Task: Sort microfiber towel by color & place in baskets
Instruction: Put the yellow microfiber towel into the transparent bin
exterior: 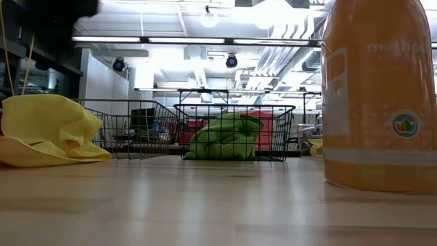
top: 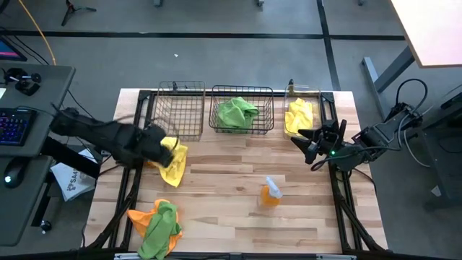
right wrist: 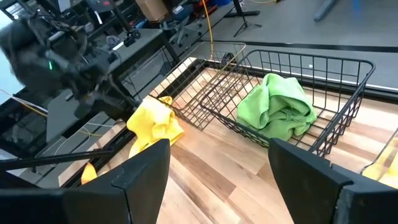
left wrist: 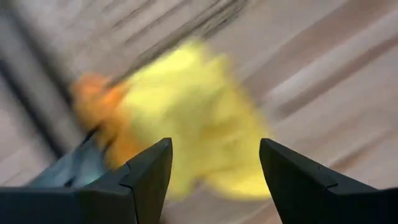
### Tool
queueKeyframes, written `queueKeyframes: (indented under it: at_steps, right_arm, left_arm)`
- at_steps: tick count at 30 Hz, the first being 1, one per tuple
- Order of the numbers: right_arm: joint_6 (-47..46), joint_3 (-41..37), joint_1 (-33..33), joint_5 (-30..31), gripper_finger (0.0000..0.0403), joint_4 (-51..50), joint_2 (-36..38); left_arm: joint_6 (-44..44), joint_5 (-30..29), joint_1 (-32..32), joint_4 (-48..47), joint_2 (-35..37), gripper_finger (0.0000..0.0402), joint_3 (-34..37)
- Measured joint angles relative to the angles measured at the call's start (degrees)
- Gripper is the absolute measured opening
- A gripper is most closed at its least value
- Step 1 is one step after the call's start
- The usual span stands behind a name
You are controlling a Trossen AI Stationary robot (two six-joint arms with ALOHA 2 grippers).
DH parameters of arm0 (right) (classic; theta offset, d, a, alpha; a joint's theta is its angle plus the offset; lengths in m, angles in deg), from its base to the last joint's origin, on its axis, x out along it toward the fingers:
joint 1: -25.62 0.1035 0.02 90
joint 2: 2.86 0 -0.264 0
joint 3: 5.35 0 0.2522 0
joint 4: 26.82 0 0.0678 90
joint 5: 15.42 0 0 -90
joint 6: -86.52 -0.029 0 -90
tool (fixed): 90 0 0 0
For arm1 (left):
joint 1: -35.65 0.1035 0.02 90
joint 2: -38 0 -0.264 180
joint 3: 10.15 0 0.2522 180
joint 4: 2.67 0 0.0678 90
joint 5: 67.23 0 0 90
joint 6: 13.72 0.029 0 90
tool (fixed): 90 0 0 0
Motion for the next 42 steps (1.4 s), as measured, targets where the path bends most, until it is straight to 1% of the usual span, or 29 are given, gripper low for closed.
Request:
queueKeyframes:
  at_steps: [2,5,7,9,16,20,24,26,27,29,31,32,35,38,40,42]
  right_arm:
    - [0.03,0.0,0.0,0.0,0.0268,0.0,0.0]
    - [0.05,0.0,0.0,0.01,0.0268,0.0,0.0]
    - [0.09,0.0,0.0,-0.16,0.0268,0.0,-0.02]
    - [0.1,0.0,0.0,-0.17,0.0268,0.0,0.0]
    - [0.14,0.0,0.0,-0.17,0.0268,-0.02,0.0]
    - [0.12,0.0,-0.01,-0.22,0.0268,0.0,0.0]
    - [0.12,0.0,0.0,-0.31,0.0268,0.59,0.0]
    - [0.12,0.0,0.0,-0.31,0.0268,0.9,0.0]
    - [0.12,-0.02,0.0,-0.34,0.0268,0.89,-0.01]
    - [0.14,-0.02,0.0,-0.35,0.0268,0.87,0.0]
    - [0.18,-0.02,0.0,-0.35,0.0268,0.92,0.0]
    - [0.19,-0.02,0.0,-0.35,0.0268,0.97,0.0]
    - [0.56,-0.02,0.0,-0.36,0.0268,1.81,0.0]
    - [3.0,-0.02,0.0,-0.35,0.0268,4.72,0.09]
    - [7.18,-0.02,0.0,-0.34,0.0268,8.97,0.14]
    - [13.15,-0.04,0.0,-0.37,0.0268,14.59,0.31]
  left_arm:
    - [-5.2,-0.06,-3.11,-3.73,-0.43,0.0227,2.0]
    - [-5.64,-2.02,-4.09,-0.99,-0.53,0.0227,5.39]
    - [-2.73,-2.26,-3.26,2.87,-0.21,0.0227,7.77]
    - [-1.05,-1.75,-1.94,4.63,0.12,0.0227,9.92]
    - [-1.5,-1.65,3.0,6.44,1.76,0.0227,16.82]
    - [2.04,-1.22,5.17,13.93,1.8,0.0225,17.29]
    - [3.12,-1.33,6.57,18.01,1.76,0.0223,18.89]
    - [3.97,-1.45,6.79,18.84,1.74,0.0206,19.38]
    - [4.3,-1.4,6.71,19.55,1.75,0.0188,19.42]
    - [5.28,-1.16,6.09,21.13,1.77,0.0129,19.03]
    - [5.98,-1.08,4.86,21.54,1.88,0.0047,17.55]
    - [6.42,-1.02,4.16,22.05,2.15,0.0025,16.11]
    - [9.09,-1.26,1.83,22.75,3.24,0.001,8.47]
    - [14.72,-5.94,-0.07,23.99,3.37,0.0002,-1.86]
    - [23.56,-9.26,-0.08,29.48,2.49,0.0001,-8.2]
    - [34.93,-10.22,1.76,36.21,0.54,0.0001,-13.61]
